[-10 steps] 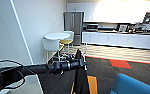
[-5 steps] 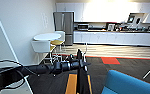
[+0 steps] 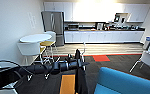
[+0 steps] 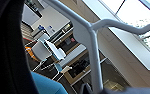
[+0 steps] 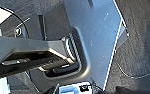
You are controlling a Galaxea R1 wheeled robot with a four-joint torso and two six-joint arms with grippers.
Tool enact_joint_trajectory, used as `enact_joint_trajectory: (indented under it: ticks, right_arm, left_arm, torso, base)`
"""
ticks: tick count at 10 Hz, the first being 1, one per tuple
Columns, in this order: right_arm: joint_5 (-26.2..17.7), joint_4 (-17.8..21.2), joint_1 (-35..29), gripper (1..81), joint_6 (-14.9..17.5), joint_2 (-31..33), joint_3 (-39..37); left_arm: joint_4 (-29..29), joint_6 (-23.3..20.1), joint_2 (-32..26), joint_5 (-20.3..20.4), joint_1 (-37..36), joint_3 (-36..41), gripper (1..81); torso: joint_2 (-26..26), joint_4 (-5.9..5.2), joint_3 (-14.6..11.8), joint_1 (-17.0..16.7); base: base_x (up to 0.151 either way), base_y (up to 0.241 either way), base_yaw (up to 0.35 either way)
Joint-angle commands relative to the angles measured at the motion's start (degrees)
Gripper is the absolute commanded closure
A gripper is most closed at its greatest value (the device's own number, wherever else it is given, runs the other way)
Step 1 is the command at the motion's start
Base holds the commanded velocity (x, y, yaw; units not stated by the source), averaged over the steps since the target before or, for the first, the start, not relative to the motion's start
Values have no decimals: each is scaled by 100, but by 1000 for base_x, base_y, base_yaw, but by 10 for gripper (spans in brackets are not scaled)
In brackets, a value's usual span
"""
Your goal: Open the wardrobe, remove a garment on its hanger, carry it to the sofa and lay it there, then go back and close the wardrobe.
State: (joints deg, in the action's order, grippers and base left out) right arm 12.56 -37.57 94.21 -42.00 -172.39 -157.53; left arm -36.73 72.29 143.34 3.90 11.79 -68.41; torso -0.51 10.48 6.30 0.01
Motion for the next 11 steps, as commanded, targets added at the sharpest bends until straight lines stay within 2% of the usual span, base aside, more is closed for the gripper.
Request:
enact_joint_trajectory:
  ticks: [1, 11]
  right_arm:
    - [-236, -31, -99, 10, 25, 0, -14]
    - [-245, -31, -99, 10, 25, 0, -14]
  left_arm:
    - [-212, -101, -6, 208, -1051, 232, 811]
    - [-238, -101, -50, 120, -1051, 346, 811]
  torso:
    - [0, 0, 0, 0]
    - [0, 0, 0, 0]
  base:
    - [0, 0, -259]
    - [0, 0, -259]
